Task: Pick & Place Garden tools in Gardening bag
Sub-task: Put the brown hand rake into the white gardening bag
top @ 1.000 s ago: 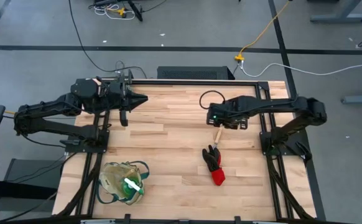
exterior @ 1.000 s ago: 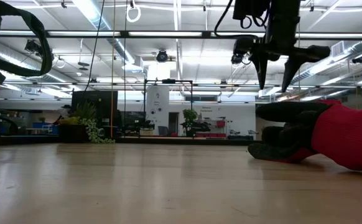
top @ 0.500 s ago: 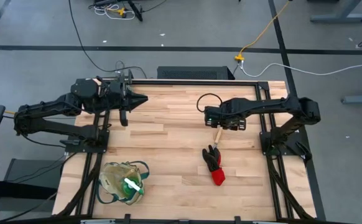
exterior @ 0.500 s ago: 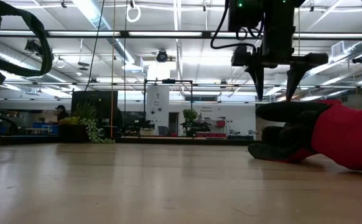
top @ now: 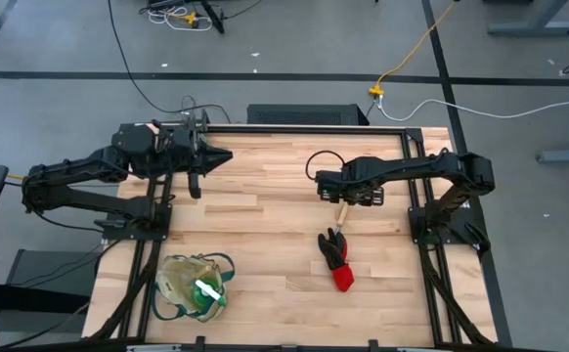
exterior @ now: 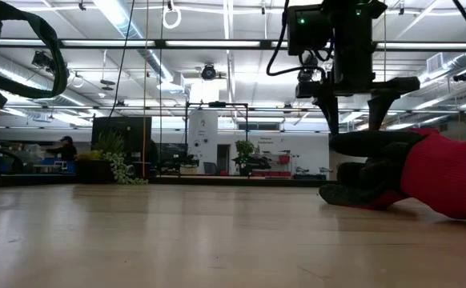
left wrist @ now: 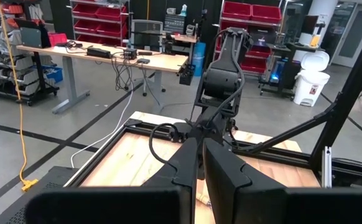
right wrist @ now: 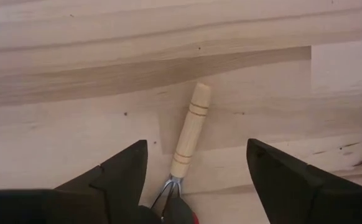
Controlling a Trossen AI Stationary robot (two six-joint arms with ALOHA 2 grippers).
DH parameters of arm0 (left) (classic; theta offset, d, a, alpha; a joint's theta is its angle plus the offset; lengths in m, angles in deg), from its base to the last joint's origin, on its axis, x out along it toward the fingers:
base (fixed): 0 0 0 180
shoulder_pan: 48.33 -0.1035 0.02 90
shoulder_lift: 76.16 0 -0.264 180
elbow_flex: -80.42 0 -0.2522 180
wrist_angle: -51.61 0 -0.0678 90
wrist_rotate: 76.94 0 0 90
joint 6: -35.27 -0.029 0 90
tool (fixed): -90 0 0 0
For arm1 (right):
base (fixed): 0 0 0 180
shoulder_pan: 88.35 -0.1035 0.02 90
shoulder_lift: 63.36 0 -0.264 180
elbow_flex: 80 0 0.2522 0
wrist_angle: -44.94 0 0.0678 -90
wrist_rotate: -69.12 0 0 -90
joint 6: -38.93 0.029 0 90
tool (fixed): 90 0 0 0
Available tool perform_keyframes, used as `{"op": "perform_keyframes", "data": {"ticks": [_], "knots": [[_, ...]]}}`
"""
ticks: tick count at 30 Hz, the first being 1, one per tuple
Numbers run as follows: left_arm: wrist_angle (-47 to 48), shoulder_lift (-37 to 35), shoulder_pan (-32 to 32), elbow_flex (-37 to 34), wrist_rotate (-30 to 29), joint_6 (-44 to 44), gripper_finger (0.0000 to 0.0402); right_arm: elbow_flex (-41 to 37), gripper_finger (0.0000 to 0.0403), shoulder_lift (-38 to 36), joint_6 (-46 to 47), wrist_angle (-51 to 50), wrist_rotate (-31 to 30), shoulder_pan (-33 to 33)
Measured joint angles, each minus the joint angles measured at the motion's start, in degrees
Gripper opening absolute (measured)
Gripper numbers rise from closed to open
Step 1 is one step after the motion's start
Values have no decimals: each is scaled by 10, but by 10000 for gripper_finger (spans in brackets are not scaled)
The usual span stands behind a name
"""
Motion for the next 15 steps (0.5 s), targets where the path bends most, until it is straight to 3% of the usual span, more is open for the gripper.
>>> {"op": "perform_keyframes", "data": {"ticks": [6,15], "knots": [[3,0,0,0,0,0,34,-12,276,1,1,17,0,0],[3,0,0,0,0,0,34,-119,276,1,40,134,56,0]]}}
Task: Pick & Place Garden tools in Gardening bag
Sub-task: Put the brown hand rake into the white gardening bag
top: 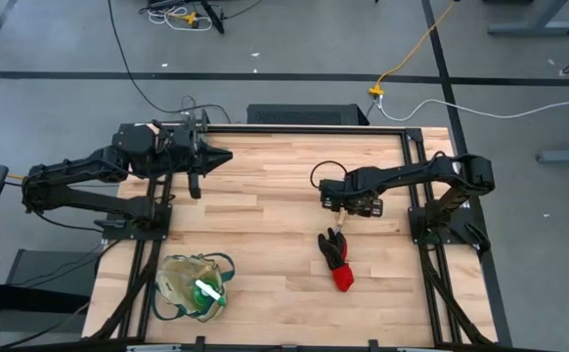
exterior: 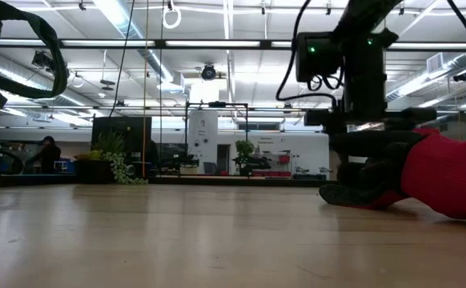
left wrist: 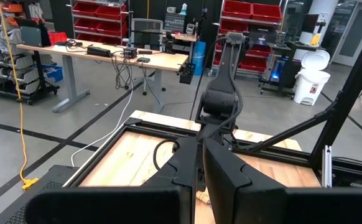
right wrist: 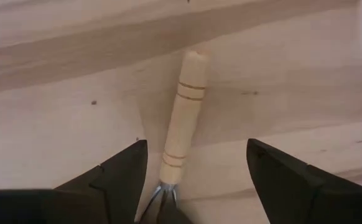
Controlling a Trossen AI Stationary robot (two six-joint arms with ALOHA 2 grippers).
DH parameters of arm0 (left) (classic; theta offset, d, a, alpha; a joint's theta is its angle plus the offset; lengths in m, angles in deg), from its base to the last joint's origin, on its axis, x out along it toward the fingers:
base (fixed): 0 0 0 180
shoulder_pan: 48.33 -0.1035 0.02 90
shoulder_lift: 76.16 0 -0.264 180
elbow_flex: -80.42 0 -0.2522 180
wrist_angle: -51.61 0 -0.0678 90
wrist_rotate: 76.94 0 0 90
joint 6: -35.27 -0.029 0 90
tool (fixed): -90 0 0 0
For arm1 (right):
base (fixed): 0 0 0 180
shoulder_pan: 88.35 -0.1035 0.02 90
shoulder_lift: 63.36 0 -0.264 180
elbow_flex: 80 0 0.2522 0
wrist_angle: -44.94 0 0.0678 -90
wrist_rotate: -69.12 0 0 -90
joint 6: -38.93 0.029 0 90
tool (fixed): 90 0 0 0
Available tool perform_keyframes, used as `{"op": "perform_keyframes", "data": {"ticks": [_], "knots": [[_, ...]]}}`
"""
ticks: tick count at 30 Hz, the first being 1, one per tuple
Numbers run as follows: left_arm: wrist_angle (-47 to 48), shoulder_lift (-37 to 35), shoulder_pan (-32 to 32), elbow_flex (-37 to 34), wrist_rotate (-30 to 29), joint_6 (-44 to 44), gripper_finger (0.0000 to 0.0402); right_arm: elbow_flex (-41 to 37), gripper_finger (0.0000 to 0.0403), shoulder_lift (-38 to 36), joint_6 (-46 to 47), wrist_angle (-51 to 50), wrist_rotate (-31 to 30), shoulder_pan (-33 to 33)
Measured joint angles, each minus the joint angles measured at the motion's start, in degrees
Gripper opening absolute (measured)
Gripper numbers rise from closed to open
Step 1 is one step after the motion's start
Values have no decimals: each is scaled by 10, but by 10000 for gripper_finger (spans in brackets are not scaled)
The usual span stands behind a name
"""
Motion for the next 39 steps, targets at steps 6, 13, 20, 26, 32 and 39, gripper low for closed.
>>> {"op": "perform_keyframes", "data": {"ticks": [6,13,20,26,32,39], "knots": [[0,0,0,0,0,0,34,-47,276,0,36,62,5,0],[0,0,0,0,0,0,34,-76,276,0,84,90,-20,0],[0,0,0,0,0,1,34,-84,276,0,97,105,-56,0],[0,0,0,0,-2,4,34,-84,276,0,95,115,-70,0],[-1,0,0,0,-2,4,34,-84,276,0,83,115,-69,1],[-1,0,0,0,-2,4,34,-84,276,0,82,115,-70,1]]}}
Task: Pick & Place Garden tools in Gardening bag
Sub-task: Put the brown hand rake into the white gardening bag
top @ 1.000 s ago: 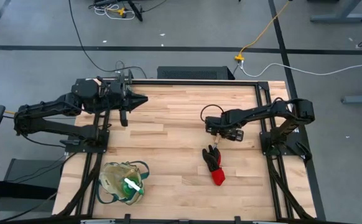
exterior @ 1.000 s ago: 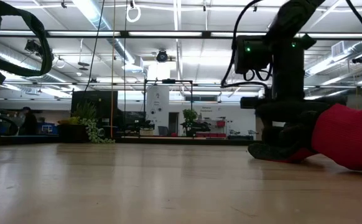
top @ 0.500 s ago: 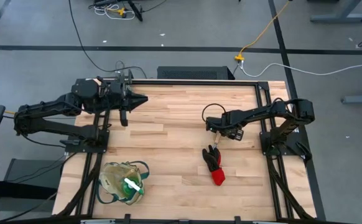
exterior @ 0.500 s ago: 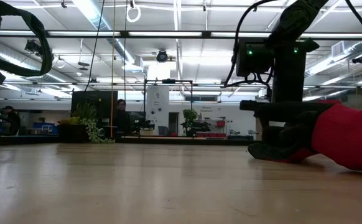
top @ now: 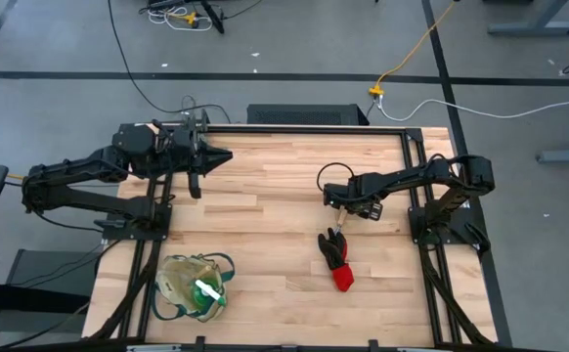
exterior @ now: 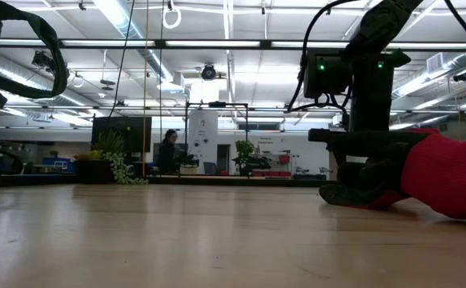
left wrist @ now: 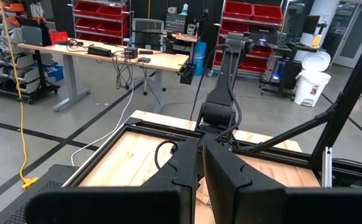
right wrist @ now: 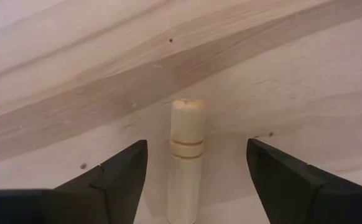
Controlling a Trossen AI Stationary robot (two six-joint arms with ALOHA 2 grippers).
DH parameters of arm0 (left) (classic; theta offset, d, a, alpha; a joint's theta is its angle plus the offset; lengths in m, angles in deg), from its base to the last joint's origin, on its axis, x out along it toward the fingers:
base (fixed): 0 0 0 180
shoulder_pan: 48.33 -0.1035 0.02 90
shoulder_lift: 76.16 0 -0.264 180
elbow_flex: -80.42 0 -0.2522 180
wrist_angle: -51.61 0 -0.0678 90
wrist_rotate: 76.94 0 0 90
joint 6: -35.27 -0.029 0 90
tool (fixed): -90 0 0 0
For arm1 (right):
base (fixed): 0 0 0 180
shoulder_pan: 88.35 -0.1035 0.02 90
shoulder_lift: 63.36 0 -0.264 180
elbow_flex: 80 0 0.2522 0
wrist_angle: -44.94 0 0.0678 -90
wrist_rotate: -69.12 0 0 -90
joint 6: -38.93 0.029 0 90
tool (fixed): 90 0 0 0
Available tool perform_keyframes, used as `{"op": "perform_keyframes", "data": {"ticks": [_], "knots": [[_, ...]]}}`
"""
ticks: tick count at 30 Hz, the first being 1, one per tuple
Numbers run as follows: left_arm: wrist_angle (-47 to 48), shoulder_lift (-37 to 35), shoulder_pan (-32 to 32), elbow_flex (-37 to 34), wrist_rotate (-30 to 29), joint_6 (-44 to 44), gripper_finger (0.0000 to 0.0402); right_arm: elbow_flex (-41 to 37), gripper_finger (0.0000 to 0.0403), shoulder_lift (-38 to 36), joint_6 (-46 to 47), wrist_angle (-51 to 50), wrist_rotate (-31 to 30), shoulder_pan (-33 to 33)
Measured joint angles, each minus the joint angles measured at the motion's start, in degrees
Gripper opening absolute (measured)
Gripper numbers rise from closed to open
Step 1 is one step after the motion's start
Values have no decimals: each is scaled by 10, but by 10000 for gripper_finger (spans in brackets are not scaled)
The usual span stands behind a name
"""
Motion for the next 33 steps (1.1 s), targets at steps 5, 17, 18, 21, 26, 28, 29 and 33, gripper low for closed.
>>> {"op": "perform_keyframes", "data": {"ticks": [5,17,18,21,26,28,29,33], "knots": [[0,0,0,0,0,0,34,-1,265,0,-2,-2,1,0],[0,0,0,0,0,0,34,-1,179,0,-2,-3,9,0],[0,0,0,0,0,0,34,-1,173,0,-2,-3,9,0],[0,0,0,0,0,0,34,-1,156,0,-2,-3,10,0],[0,0,0,0,0,0,34,-1,130,0,-2,-3,11,0],[0,0,0,0,0,0,34,-1,119,0,-2,-3,11,0],[0,0,0,0,0,0,34,-1,114,0,-2,-3,11,0],[0,0,0,0,0,0,34,-1,94,0,0,-3,11,0]]}}
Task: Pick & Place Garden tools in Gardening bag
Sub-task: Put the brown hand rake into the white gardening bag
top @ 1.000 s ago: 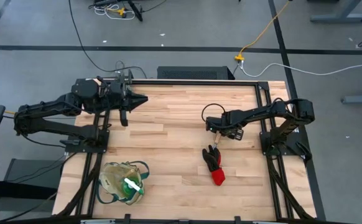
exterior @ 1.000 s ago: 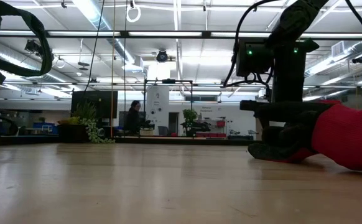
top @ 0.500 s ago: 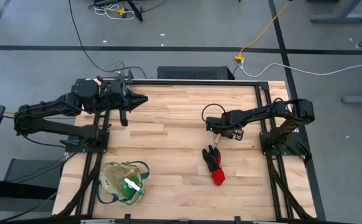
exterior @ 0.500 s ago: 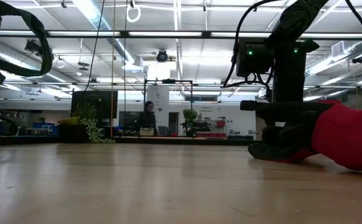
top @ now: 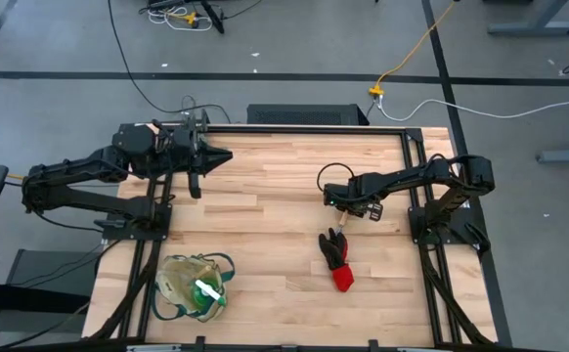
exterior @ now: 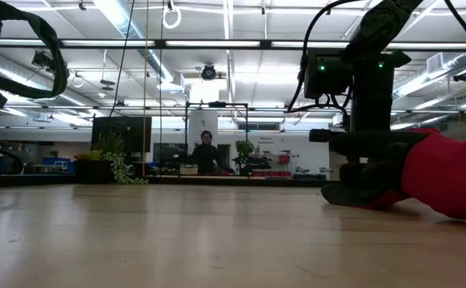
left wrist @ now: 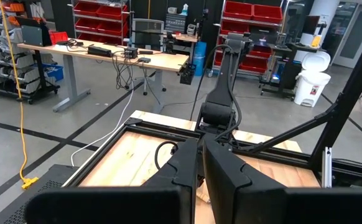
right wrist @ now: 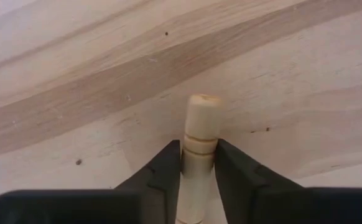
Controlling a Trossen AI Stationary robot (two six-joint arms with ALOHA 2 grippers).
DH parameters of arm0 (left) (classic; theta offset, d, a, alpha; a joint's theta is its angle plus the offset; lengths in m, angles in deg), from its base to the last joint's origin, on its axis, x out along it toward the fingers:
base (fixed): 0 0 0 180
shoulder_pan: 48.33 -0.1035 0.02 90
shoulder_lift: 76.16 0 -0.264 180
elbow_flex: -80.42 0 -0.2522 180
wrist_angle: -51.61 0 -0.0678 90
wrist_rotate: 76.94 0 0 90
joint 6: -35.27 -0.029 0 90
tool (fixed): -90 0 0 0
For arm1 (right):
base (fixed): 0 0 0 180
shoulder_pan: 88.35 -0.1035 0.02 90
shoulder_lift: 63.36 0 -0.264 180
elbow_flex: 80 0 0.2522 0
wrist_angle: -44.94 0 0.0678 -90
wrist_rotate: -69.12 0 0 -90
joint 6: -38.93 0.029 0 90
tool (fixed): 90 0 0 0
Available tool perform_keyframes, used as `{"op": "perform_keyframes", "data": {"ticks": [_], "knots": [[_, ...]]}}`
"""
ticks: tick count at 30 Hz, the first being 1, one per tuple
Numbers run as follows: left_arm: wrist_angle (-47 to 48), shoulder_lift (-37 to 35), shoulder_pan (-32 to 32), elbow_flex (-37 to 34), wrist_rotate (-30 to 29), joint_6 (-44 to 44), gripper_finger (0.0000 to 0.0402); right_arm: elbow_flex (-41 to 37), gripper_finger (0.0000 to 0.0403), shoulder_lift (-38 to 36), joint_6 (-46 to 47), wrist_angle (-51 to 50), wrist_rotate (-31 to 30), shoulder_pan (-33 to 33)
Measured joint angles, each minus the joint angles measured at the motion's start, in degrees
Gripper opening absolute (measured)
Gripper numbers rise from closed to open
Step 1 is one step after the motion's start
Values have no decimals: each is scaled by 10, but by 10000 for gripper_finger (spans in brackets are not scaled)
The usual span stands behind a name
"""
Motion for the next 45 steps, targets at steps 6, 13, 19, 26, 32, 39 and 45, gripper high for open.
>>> {"op": "perform_keyframes", "data": {"ticks": [6,13,19,26,32,39,45], "knots": [[0,0,0,0,0,0,34,0,76,0,0,0,0,0],[0,0,0,0,0,0,34,0,77,0,0,0,-1,0],[0,0,0,0,0,0,34,0,75,0,2,0,-11,0],[0,0,0,0,0,0,34,0,74,0,11,13,-22,0],[0,0,0,0,0,0,34,0,74,0,1,21,-46,0],[0,0,0,0,0,0,34,0,73,-19,-13,23,-85,0],[-1,0,0,0,0,0,34,0,64,-61,-34,19,-153,0]]}}
